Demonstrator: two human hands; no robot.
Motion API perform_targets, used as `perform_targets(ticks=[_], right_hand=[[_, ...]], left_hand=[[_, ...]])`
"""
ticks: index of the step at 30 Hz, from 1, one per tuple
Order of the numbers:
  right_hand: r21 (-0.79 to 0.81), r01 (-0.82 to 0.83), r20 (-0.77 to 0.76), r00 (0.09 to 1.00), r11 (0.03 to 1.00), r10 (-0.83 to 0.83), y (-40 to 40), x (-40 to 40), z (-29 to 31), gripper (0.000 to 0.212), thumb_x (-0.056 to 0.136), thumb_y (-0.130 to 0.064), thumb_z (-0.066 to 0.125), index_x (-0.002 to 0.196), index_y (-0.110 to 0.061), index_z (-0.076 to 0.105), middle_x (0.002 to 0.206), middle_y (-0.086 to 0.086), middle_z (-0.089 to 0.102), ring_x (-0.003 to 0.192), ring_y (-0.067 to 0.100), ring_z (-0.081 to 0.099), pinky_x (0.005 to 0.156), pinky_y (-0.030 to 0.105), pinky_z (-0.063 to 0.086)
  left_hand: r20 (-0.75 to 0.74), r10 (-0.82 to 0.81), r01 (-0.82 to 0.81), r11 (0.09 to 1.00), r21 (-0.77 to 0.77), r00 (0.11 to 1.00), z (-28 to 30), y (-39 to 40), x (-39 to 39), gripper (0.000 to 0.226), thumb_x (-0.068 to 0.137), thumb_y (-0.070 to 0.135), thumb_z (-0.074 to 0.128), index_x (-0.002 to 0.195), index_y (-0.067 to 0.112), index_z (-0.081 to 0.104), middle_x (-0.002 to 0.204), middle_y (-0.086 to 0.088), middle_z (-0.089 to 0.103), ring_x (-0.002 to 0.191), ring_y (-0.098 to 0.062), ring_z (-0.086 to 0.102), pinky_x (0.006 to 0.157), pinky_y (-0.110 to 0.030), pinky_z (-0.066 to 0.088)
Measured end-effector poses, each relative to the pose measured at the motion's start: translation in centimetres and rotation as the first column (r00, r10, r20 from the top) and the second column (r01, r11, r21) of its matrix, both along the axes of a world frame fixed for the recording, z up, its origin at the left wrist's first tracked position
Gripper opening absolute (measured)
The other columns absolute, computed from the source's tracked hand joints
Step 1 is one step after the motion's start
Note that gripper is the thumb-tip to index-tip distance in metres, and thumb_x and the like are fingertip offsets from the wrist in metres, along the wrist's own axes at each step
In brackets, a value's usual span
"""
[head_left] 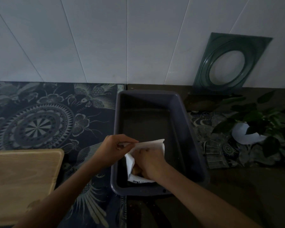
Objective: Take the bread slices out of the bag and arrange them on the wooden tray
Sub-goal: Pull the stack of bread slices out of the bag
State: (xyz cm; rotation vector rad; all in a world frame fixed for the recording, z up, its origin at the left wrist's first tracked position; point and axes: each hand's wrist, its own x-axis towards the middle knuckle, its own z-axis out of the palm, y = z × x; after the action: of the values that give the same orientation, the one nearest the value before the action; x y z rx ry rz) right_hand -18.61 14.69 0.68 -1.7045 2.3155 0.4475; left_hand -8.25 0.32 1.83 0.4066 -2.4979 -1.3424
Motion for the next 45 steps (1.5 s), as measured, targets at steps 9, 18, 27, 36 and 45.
perform_targets(ticks=[9,18,27,36,45], right_hand=[[-0.196,-0.022,0.113,0.993,0.980,0.045,1.8,0.0,5.4,0.041,0.083,-0.035,0.072,0.116,-0.018,0.057,0.109,0.004,0.068,0.095,0.024,0.066,0.076,0.037,0.050],[-0.277,-0.054,0.125,0.988,0.959,0.092,3.2,-1.7,9.6,0.044,0.070,-0.053,0.068,0.103,-0.032,0.048,0.090,-0.010,0.062,0.079,0.018,0.064,0.064,0.036,0.045],[-0.374,0.029,0.210,0.976,0.927,0.054,4.9,-4.3,14.0,0.055,0.063,-0.074,0.059,0.106,-0.044,0.044,0.088,-0.019,0.059,0.074,0.005,0.059,0.059,0.030,0.048],[-0.458,0.106,0.427,0.897,0.883,0.114,5.8,-6.3,17.2,0.048,0.071,-0.060,0.074,0.111,-0.045,0.052,0.092,-0.020,0.063,0.083,-0.001,0.063,0.070,0.024,0.055],[-0.542,0.292,0.661,0.727,0.788,0.185,5.6,-8.9,18.4,0.045,0.075,-0.048,0.082,0.114,-0.038,0.062,0.108,-0.015,0.069,0.104,0.005,0.067,0.088,0.031,0.057]], left_hand=[[-0.030,-0.026,0.024,0.998,-0.064,0.999,0.2,0.4,-0.4,0.022,0.091,0.016,0.069,0.106,0.029,0.077,0.097,0.016,0.075,0.090,0.001,0.070,0.077,-0.018,0.057],[-0.018,-0.006,0.004,0.994,-0.109,1.000,0.9,1.0,-0.4,0.021,0.091,0.015,0.068,0.109,0.023,0.077,0.095,0.010,0.076,0.087,-0.001,0.071,0.078,-0.022,0.059],[0.071,0.023,-0.033,0.989,0.142,0.997,1.4,1.3,0.2,0.048,0.101,0.051,0.033,0.102,0.029,0.076,0.093,0.009,0.078,0.092,-0.004,0.072,0.087,-0.030,0.054],[-0.117,-0.038,0.089,0.880,0.467,0.992,2.9,1.6,0.9,0.071,0.089,0.074,0.036,0.124,0.020,0.066,0.119,-0.016,0.068,0.111,-0.034,0.064,0.097,-0.050,0.050],[-0.302,-0.053,0.228,0.782,0.580,0.952,6.2,3.7,1.0,0.069,0.088,0.045,0.067,0.146,0.018,0.040,0.140,-0.009,0.055,0.129,-0.034,0.053,0.099,-0.040,0.052]])
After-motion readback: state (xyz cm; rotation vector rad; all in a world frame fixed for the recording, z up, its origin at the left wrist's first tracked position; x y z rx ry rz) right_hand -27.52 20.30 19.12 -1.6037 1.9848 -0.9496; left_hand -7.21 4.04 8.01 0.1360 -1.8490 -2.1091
